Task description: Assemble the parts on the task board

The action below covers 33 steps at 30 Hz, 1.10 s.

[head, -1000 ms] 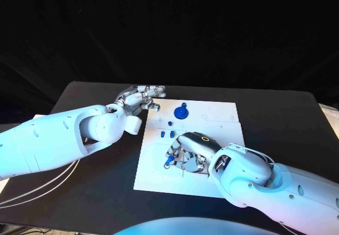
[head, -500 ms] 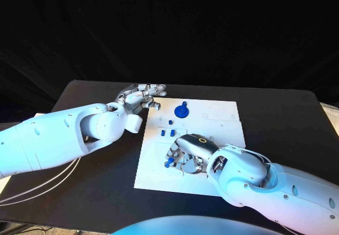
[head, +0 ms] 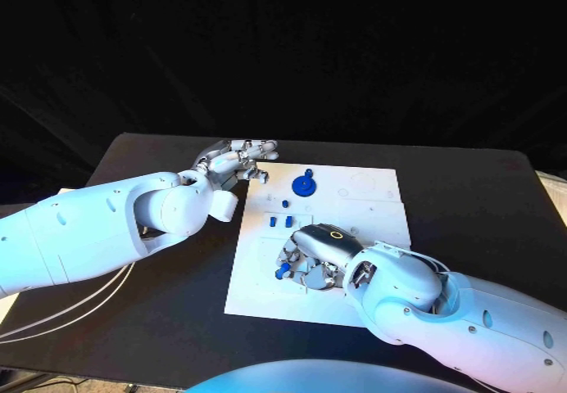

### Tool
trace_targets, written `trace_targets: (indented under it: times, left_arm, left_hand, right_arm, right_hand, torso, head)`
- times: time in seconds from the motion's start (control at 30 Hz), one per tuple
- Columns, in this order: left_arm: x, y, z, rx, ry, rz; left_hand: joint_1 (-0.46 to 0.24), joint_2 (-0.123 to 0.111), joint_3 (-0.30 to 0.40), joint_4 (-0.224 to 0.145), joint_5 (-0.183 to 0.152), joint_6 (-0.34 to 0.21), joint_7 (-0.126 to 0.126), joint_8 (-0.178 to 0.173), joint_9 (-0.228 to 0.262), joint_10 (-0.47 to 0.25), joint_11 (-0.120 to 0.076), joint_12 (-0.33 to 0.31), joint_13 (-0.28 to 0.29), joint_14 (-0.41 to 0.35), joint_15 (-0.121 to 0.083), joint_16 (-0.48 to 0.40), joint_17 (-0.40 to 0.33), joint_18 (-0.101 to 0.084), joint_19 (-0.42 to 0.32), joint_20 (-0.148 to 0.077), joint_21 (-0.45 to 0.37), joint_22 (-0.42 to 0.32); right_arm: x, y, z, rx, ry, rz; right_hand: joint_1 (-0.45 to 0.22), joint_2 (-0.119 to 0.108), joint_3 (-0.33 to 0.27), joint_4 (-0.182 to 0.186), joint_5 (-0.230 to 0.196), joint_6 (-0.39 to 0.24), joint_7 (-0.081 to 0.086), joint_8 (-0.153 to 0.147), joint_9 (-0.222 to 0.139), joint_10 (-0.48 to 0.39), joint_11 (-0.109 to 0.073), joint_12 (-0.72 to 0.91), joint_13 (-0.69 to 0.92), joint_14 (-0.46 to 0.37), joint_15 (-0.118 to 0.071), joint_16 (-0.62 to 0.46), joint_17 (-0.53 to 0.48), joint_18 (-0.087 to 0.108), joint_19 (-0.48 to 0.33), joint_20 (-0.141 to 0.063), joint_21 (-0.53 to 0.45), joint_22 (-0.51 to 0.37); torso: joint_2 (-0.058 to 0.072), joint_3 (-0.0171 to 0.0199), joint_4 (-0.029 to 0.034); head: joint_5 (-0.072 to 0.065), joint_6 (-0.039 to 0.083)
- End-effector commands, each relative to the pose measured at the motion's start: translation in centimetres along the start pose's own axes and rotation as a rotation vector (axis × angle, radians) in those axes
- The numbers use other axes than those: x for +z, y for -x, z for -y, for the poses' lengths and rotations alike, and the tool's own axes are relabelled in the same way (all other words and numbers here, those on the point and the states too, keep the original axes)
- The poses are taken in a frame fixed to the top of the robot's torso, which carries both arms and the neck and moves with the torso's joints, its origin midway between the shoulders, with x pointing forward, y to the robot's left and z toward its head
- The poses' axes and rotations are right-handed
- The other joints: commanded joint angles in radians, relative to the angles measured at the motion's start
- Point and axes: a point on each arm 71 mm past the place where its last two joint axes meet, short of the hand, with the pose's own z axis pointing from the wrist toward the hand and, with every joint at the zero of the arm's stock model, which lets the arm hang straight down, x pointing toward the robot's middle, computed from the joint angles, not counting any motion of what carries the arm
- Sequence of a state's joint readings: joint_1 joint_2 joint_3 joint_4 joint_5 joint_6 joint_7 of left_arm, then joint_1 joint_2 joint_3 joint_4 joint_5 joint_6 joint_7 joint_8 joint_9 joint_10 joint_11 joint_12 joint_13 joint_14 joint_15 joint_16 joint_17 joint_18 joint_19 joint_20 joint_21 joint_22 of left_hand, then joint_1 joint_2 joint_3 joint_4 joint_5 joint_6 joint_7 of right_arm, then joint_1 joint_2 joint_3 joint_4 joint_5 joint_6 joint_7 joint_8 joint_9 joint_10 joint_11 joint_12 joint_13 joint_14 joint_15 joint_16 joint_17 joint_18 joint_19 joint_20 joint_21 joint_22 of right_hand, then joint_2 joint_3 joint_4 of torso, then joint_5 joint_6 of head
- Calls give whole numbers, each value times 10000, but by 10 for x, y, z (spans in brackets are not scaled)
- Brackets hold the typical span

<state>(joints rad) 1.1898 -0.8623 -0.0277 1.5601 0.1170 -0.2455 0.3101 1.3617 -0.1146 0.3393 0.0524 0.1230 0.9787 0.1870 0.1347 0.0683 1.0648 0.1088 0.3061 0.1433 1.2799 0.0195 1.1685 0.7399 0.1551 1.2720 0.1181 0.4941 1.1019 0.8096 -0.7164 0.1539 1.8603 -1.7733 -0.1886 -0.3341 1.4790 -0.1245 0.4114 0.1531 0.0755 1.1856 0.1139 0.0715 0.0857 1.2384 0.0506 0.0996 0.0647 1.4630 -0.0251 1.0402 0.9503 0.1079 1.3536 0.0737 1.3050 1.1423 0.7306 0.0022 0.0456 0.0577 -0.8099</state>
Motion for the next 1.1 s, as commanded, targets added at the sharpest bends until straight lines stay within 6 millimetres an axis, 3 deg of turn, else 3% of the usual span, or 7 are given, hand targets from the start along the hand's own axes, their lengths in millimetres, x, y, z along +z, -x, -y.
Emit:
trace_targets:
  times: [0.03,0.23,0.6,0.87,1.1]
  left_arm:
    - [0,-2,0,-59,-33,-220]
    - [0,-2,0,-60,-26,-224]
    - [0,-3,0,-66,-10,-245]
    - [0,-3,0,-68,12,-253]
    - [0,-2,0,-73,49,-266]
  left_hand:
    - [84,-1,-60,2,17,-68,17,-9,-5,-71,18,69,14,-38,62,2,-10,170,15,47,-28,-11]
    - [84,-1,-60,2,17,-68,17,-9,-5,-71,18,69,14,-38,62,2,-10,170,15,47,-28,-11]
    - [108,10,-84,-3,18,-83,19,8,-2,-97,20,105,19,-42,63,14,-17,173,22,51,-31,-17]
    - [108,10,-84,-3,18,-83,19,8,-2,-97,20,105,19,-42,63,14,-17,173,22,51,-31,-17]
    - [108,10,-84,-3,18,-83,19,8,-2,-97,20,105,19,-42,63,14,-17,173,22,51,-31,-17]
  right_arm:
    - [0,-2,1,-401,-222,-113]
    - [1,-4,1,-587,-331,-255]
    - [3,-13,-3,-671,-352,-708]
    - [3,-12,-5,-417,-227,-358]
    - [2,-8,-5,-162,-269,286]
  right_hand:
    - [-7,81,69,14,53,47,21,30,8,39,49,-22,8,221,-14,61,9,-161,38,37,56,13]
    - [-44,66,73,10,60,50,21,27,10,55,50,-36,11,220,-11,71,16,-160,35,41,57,13]
    - [-594,-267,-137,171,232,-282,98,-104,-72,-161,152,-288,-9,158,70,-30,-129,-127,-80,107,-43,-139]
    - [-871,-536,-453,239,319,-901,125,-115,-195,-661,248,-372,-15,116,158,-105,-238,-97,-169,191,-132,-257]
    - [-867,-577,-1090,192,382,-1587,172,-103,-207,-1675,423,-345,-22,70,290,-198,-383,-55,-306,305,-299,-480]
  torso:
    - [-1,-3,-7]
    - [-5,-3,3]
    - [4,0,-1]
    - [-2,-2,1]
    - [-4,-1,-4]
  head:
    - [0,-13]
    - [-9,-27]
    - [2,-41]
    - [8,-45]
    - [-8,-28]
